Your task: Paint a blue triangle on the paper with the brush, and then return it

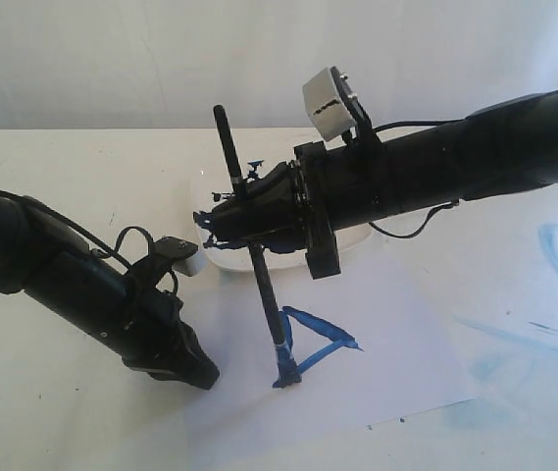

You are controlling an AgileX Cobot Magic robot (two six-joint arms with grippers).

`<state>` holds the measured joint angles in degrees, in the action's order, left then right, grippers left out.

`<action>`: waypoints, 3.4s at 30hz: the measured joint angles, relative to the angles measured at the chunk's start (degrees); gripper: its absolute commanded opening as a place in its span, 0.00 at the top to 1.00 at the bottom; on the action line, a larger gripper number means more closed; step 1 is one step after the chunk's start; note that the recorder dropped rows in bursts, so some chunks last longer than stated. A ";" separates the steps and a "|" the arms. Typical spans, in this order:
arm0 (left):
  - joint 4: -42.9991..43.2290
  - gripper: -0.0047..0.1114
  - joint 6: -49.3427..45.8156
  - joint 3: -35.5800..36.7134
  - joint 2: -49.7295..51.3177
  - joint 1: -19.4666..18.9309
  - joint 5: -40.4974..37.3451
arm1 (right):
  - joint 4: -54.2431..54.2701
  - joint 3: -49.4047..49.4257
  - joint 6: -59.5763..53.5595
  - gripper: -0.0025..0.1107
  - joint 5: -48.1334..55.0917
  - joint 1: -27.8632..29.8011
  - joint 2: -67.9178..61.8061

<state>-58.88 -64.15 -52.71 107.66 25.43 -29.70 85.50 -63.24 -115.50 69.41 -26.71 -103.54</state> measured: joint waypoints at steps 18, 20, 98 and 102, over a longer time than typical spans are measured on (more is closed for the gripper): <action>0.00 0.96 0.00 0.00 0.00 0.00 0.00 | -0.57 0.00 0.00 0.98 -1.66 1.81 0.00; 0.00 0.96 0.00 0.00 0.00 0.00 0.00 | -0.57 0.00 0.00 0.98 -2.08 1.81 0.00; -0.10 0.96 0.00 0.00 0.00 0.00 0.44 | 14.40 -11.89 43.44 0.98 -57.02 12.73 10.38; -0.10 0.96 0.00 0.00 0.00 0.00 0.44 | 14.64 -15.15 49.88 0.98 -47.37 16.79 5.69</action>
<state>-58.98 -64.15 -52.71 107.66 25.43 -29.25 100.14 -78.38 -65.62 22.04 -9.92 -97.85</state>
